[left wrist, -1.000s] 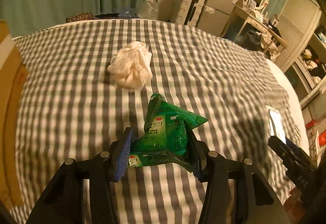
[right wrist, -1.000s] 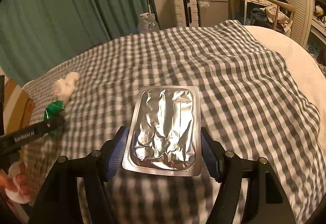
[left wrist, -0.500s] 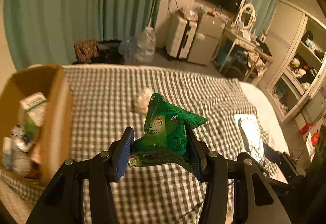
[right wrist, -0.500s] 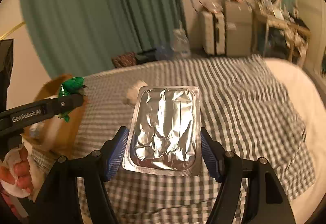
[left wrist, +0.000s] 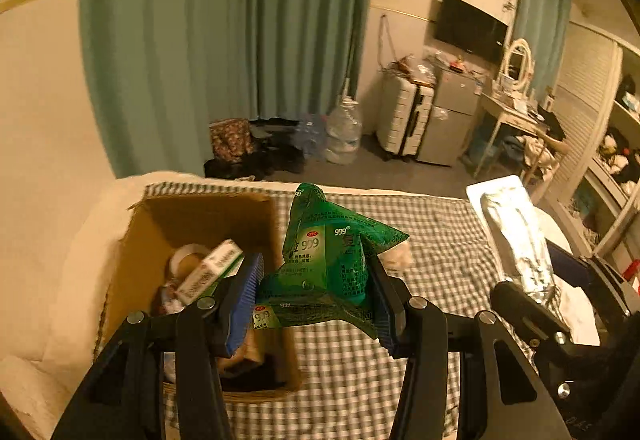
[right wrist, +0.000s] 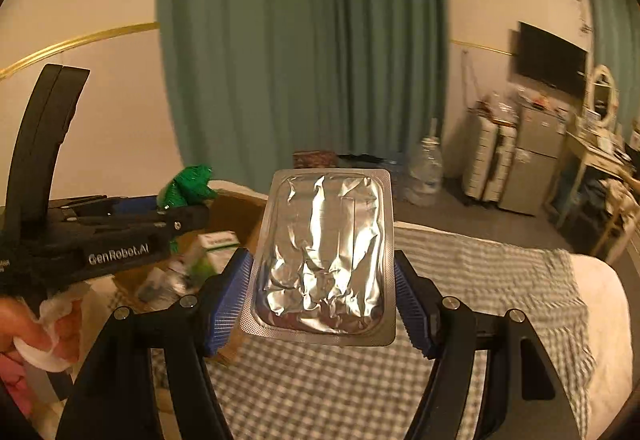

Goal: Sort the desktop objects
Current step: 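Carry the snack packet and blister pack into the cardboard box and release both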

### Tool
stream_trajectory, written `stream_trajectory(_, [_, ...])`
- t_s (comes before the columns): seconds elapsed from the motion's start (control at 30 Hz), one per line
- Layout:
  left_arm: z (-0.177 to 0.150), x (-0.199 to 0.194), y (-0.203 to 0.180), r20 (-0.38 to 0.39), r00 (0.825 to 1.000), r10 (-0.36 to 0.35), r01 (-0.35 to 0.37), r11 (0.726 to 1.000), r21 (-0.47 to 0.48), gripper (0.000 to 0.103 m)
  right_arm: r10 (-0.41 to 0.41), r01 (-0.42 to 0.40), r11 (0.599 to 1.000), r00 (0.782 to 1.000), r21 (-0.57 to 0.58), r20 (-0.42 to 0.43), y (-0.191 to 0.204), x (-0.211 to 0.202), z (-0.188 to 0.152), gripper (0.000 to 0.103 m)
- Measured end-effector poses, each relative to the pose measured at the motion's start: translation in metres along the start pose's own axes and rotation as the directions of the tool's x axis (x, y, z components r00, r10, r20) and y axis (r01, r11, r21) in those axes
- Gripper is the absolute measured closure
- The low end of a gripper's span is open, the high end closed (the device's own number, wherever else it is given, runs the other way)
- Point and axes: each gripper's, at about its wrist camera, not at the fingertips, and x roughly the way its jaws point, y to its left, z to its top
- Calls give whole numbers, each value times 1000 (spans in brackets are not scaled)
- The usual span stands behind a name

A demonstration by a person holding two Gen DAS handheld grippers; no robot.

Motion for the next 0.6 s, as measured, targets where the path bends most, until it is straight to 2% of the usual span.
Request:
stream_trajectory(0.07, [-6, 8, 26, -7, 1000, 4, -4, 999, -39, 52, 46, -47, 999, 999, -13, -23, 24, 27, 4, 35])
stream_trajectory(0.17, [-18, 26, 61, -27, 998, 48, -50, 996, -72, 52, 89, -91, 995, 994, -29, -62, 49, 65, 6, 35])
stream_trajectory(0.3, [-33, 51, 109, -67, 996, 66, -75, 988, -133, 52, 154, -154, 988, 981, 8, -114, 68, 112, 2, 35])
stream_trajectory(0.4, [-45, 65, 123, -78, 993, 88, -97, 988, -123, 52, 197, -194, 980, 971, 34, -138, 80, 145, 0, 34])
stream_trajectory(0.47, [-49, 72, 129, -78, 992, 95, -104, 987, -124, 51, 242, -236, 970, 964, 65, -112, 77, 157, 1, 34])
stream_trajectory(0.53, [-52, 77, 130, -70, 994, 89, -97, 988, -122, 48, 270, -262, 960, 960, 99, -72, 74, 164, 6, 33])
stream_trajectory(0.57, [-54, 81, 128, -75, 994, 85, -92, 990, -107, 42, 291, -284, 952, 956, 116, -47, 73, 166, 9, 27])
stream_trajectory(0.6, [-55, 84, 128, -85, 993, 86, -94, 991, -95, 27, 294, -287, 950, 955, 124, -39, 73, 169, 13, 17])
